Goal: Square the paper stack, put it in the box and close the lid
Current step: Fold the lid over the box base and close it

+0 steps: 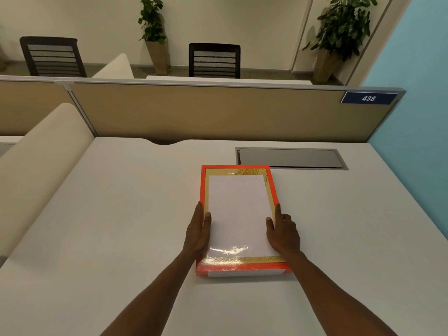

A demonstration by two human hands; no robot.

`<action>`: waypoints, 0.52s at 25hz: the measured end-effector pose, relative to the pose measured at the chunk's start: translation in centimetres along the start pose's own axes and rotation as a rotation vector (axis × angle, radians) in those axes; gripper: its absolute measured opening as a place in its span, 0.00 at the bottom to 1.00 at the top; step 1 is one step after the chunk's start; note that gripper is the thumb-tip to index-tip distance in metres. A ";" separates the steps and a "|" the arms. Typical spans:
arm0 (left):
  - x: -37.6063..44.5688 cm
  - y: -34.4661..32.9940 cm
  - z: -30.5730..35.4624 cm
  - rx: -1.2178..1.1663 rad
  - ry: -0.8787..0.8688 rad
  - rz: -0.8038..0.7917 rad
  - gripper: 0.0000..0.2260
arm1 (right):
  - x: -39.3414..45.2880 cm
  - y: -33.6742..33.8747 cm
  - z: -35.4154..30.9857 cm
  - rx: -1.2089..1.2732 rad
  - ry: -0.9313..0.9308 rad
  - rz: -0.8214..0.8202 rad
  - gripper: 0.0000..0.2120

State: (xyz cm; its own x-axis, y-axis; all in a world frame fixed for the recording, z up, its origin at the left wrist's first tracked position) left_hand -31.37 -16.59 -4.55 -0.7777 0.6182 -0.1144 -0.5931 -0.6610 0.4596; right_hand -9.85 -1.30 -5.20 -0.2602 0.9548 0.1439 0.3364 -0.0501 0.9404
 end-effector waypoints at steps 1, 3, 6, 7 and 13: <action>0.0 -0.1 -0.1 0.026 -0.012 -0.002 0.29 | 0.0 0.0 -0.1 -0.018 0.000 0.006 0.32; 0.1 -0.2 -0.2 0.047 -0.031 -0.001 0.29 | 0.0 -0.1 -0.2 -0.047 0.005 0.021 0.32; 0.0 -0.2 -0.5 0.026 -0.018 -0.008 0.29 | -0.3 0.0 -0.2 -0.065 0.003 0.027 0.32; -0.1 -0.1 -0.6 0.020 -0.011 -0.011 0.29 | -0.6 -0.1 -0.2 -0.067 -0.003 0.037 0.33; -0.3 0.1 -0.7 0.037 -0.040 -0.001 0.29 | -1.9 -0.2 -0.3 -0.082 -0.003 0.109 0.32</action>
State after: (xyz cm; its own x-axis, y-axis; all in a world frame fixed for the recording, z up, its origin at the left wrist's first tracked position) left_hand -31.36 -17.12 -5.09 -0.7677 0.6359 -0.0796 -0.5852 -0.6450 0.4915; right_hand -9.72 -3.20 -5.57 -0.2234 0.9431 0.2462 0.2879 -0.1774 0.9411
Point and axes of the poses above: each hand's wrist, its own x-axis towards the middle knuckle, its own y-axis out of the back of the hand, z = x × y, the point moved 2 cm from there along x, towards the middle knuckle, and after that the axes turned 14 degrees about z, right-handed, at the moved point
